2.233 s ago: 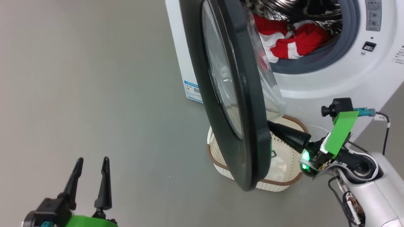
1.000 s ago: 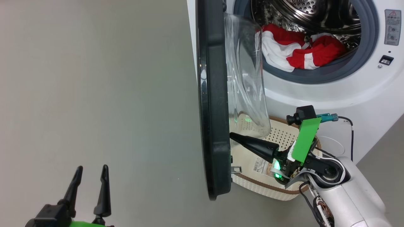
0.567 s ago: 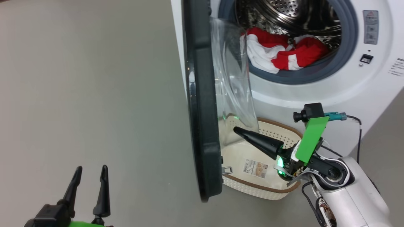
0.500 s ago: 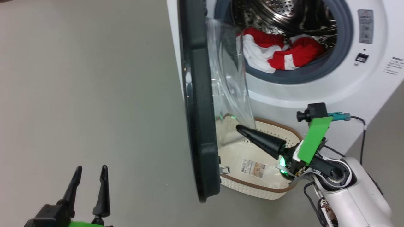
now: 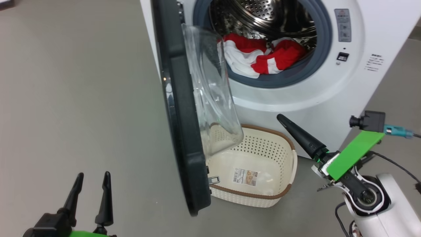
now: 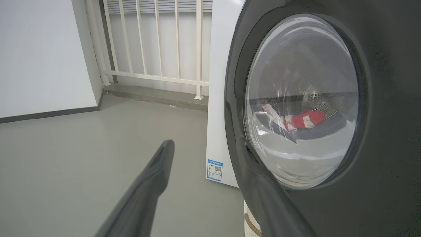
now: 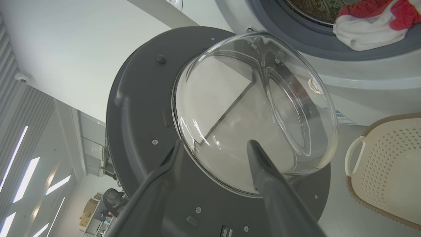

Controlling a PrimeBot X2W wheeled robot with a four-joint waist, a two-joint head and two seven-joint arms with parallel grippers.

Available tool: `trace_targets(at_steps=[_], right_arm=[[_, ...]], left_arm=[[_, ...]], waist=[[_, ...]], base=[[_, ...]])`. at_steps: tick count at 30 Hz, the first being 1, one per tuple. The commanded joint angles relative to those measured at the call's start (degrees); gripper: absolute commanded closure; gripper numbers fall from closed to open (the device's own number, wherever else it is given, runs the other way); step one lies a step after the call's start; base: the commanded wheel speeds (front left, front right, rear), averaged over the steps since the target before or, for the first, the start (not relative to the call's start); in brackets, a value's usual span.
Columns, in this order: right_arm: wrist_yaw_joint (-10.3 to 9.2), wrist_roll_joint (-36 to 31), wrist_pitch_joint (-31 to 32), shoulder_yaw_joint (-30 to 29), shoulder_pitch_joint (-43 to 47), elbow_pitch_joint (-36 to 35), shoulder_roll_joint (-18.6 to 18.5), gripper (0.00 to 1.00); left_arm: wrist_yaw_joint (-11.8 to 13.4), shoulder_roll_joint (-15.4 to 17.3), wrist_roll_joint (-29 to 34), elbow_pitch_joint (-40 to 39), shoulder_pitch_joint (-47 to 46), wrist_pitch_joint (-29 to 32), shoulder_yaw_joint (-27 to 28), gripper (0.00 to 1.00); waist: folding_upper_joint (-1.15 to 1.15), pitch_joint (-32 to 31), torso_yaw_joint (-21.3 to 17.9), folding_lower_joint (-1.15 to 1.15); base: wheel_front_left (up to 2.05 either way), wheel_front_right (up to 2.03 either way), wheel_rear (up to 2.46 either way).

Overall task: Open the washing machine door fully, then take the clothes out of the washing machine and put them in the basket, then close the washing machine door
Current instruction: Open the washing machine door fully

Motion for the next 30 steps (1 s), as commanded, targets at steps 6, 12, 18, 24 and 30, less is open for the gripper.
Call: trace_targets(at_steps=[6,12,18,24,30], right_arm=[[0.1,-6.62,-11.2,3.62,2.33,-4.5,-3.21,0.0],[0.1,-11.66,-23.43,7.0,4.39,-4.16,-6.67,0.0],[0.1,-17.27,-34.93,11.19,5.59,-0.51,-9.58,0.0],[0.1,-26.82,-38.6,11.48,5.23,5.23,-10.07,0.0],[0.1,-39.93,-38.71,4.93,5.99,4.85,-6.62,0.0]], left_arm=[[-0.17,1.14,-0.32,-2.02,-1.43,-0.71,2.3,0.0],[-0.17,1.07,-0.31,-2.2,-1.4,-0.71,2.31,0.0],[-0.17,1.05,-0.33,-2.19,-1.15,-0.71,2.29,0.0],[-0.17,1.0,-0.3,-2.41,-0.88,-0.71,2.25,0.0],[-0.17,0.93,-0.42,-2.68,-0.81,-0.71,2.08,0.0]], waist=[[0.0,-0.33,-2.43,0.0],[0.0,-0.59,-3.66,0.0],[0.0,-1.11,-4.47,0.0],[0.0,-1.21,-4.78,0.0],[0.0,-0.81,-4.71,0.0]], base=[[0.0,0.0,0.0],[0.0,0.0,0.0],[0.0,0.0,0.0],[0.0,0.0,0.0],[0.0,0.0,0.0]])
